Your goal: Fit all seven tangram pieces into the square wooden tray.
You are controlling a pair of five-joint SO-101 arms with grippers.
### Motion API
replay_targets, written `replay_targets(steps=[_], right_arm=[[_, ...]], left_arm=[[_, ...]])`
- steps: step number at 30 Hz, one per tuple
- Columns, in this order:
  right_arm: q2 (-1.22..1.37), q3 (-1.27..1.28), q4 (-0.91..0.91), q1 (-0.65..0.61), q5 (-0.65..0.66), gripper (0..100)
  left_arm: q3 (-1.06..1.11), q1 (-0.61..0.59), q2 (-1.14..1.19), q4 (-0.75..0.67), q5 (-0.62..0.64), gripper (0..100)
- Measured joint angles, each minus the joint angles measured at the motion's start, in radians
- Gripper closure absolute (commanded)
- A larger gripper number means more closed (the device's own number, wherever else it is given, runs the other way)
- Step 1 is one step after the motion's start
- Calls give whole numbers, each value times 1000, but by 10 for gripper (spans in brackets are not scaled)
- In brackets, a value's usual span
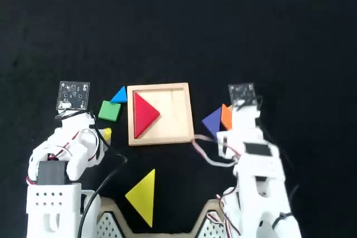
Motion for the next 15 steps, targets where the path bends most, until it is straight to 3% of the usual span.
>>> replay_targets(steps=[4,15], right_arm=[[-78,92,-126,0,0,986],[-430,232,-120,0,0,986]], left_arm=[[-2,0,0,0,0,786],[-2,34,0,0,0,786]])
